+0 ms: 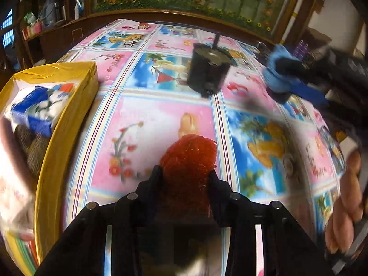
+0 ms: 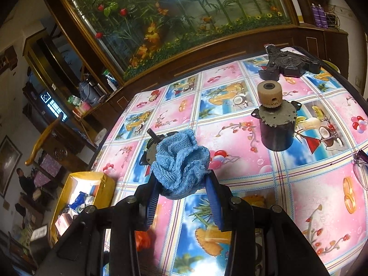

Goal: Organize soft objects
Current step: 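Grasp the red plastic bag with left tool while right tool grasps the blue knit cloth, then lift the red bag with left tool while right tool carries the blue cloth toward the box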

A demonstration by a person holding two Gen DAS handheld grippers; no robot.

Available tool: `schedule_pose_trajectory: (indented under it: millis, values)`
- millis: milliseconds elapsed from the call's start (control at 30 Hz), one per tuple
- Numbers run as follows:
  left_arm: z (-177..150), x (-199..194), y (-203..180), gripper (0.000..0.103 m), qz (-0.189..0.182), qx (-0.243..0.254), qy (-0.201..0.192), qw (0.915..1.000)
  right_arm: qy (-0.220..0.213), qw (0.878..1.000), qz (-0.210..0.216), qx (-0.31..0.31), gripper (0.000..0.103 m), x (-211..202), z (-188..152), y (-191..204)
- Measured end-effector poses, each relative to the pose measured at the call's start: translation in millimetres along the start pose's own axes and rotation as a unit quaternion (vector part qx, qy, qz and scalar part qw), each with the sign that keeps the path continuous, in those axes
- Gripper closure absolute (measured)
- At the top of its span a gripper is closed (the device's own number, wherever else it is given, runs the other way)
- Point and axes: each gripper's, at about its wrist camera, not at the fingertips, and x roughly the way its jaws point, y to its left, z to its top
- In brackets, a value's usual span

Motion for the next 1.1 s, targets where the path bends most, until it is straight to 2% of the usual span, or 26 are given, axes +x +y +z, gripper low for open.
schedule_pose_trajectory:
  millis: [133, 267, 567, 800, 1100]
  values:
    - [-16, -10, -4, 0.066, 0.01, 0.023, -0.011, 0.9996, 0.006, 1.0, -0.007, -0.015, 0.061, 4, -8, 8]
    - [-19, -11, -3, 0.066, 0.01, 0.027, -0.012, 0.9995, 0.027, 1.0, 0.006, -0.014, 0.061, 4, -24, 10]
    - [-19, -11, -4, 0.066, 0.009, 0.029, -0.017, 0.9994, 0.053, 0.998, -0.014, -0.033, 0.06, -8, -73, 2]
    - [-19, -11, -5, 0.065, 0.012, 0.03, -0.018, 0.9993, 0.056, 0.997, -0.028, -0.054, 0.061, -5, -80, 5]
    - [-19, -8, -13, 0.064, 0.037, 0.054, -0.018, 0.9977, 0.061, 0.996, -0.039, -0.056, 0.061, 0, -79, 6]
